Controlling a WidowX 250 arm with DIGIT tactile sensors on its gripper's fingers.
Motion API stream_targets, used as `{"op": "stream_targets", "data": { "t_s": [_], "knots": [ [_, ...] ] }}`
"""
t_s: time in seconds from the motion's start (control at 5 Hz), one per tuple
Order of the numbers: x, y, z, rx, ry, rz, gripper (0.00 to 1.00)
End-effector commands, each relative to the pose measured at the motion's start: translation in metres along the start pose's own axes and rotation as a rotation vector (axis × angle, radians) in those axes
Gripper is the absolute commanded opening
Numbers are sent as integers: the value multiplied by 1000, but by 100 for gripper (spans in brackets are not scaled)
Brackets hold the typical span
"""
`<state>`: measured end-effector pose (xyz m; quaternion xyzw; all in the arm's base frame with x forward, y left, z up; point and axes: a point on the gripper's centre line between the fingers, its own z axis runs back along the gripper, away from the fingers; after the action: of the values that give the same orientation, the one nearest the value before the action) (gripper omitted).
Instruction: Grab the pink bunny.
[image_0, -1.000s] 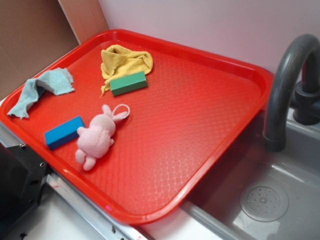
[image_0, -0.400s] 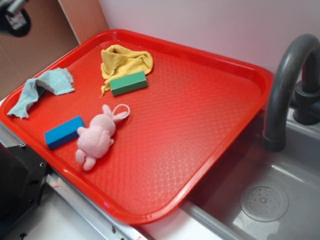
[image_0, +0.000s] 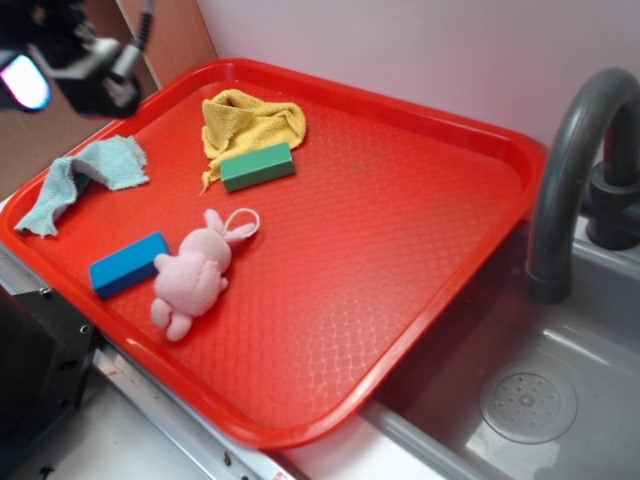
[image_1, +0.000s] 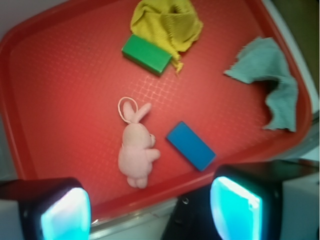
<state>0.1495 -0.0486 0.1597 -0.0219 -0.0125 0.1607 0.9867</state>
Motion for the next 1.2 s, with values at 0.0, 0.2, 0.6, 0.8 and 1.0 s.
{"op": "stream_targets", "data": {
  "t_s": [0.0, 0.2, 0.6, 0.8, 1.0],
  "knots": [
    [16, -23, -53, -2, -4, -87, 100],
    [15, -33, -84, 22, 49, -148, 100],
    [7, -25, -120, 92, 122, -161, 100],
    [0, -13, -137, 135, 168, -165, 100],
    [-2, -11, -149, 156, 179, -169, 99]
  ]
}}
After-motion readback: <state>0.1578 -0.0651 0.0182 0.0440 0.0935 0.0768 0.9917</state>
